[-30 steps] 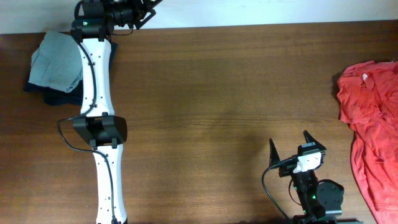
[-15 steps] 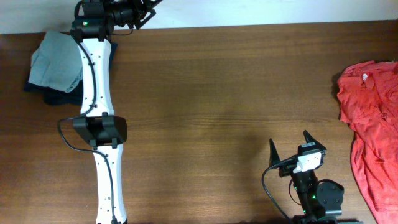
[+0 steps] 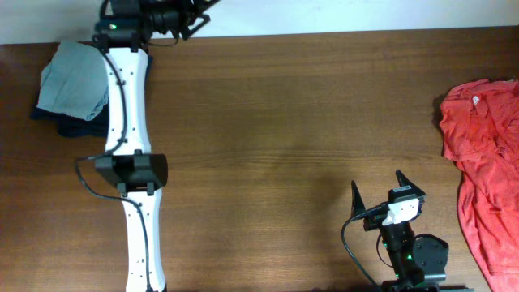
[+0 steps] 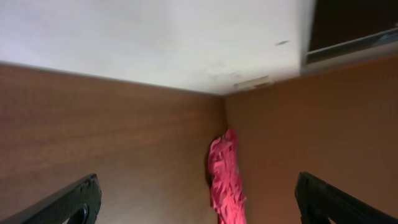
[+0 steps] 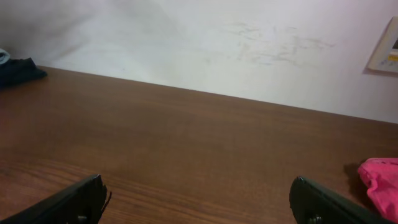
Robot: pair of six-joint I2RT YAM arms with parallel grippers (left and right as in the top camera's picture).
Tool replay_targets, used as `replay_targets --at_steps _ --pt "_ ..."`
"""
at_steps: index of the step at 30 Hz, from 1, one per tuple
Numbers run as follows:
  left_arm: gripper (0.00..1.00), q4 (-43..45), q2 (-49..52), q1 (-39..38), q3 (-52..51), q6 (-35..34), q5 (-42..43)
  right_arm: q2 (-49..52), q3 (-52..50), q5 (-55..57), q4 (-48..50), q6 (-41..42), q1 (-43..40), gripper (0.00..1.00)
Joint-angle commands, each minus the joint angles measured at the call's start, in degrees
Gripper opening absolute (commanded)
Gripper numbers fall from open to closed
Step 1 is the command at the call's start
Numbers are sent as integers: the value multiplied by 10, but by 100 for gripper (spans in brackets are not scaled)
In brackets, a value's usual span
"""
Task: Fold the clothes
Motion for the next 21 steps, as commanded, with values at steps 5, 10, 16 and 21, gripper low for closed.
replay_targets --at_steps 5,10,16,21 --pt "99 -32 -176 1 10 5 -152 -6 -3 1 -4 1 -4 98" --pt "99 -132 -253 1 10 5 -263 -6 -3 1 -4 1 -4 99" --pt "99 -280 -336 1 10 5 -330 -6 -3 1 -4 1 -4 99" --pt "99 -419 -400 1 9 21 -399 -6 -3 1 -4 1 -4 99"
